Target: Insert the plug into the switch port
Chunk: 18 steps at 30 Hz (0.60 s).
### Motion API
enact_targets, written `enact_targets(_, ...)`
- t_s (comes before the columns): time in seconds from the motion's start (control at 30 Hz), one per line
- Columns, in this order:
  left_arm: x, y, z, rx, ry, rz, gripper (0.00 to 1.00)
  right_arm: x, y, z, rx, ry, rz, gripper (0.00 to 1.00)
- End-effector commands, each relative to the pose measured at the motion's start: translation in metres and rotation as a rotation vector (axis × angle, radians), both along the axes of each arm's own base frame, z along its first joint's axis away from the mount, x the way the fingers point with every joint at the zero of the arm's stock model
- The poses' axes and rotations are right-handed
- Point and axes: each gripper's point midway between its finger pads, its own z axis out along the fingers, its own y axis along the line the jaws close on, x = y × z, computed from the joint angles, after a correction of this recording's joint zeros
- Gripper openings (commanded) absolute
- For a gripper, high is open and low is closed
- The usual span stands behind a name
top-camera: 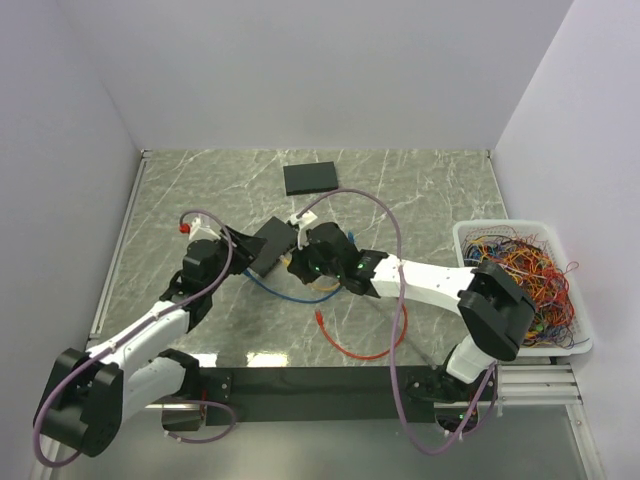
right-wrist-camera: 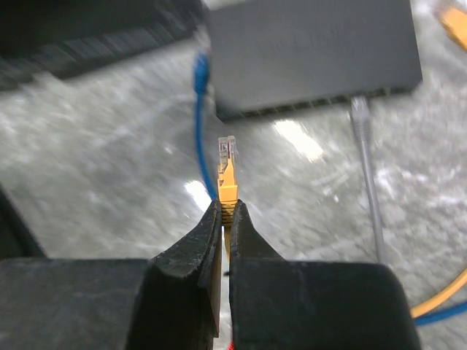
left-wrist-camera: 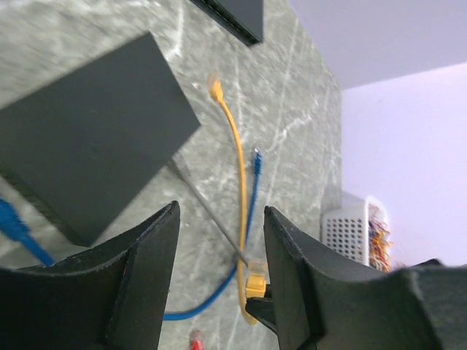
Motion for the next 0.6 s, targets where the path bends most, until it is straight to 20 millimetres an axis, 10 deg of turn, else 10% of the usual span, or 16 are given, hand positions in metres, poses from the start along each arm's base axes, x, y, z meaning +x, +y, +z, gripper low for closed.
enact_targets(0.0, 0.005, -0.023, 0.035, -0.079, -0.085, -0.06, 0.56, 0.003, 0.013, 0.039, 0.147, -0.055, 0.016, 0.0)
enact_targets(0.57, -0.009, -0.067, 0.031, -0.07, -0.076, -0.163, 0.45, 0.008, 0.01, 0.032, 0.134, -0.038, 0.006, 0.0)
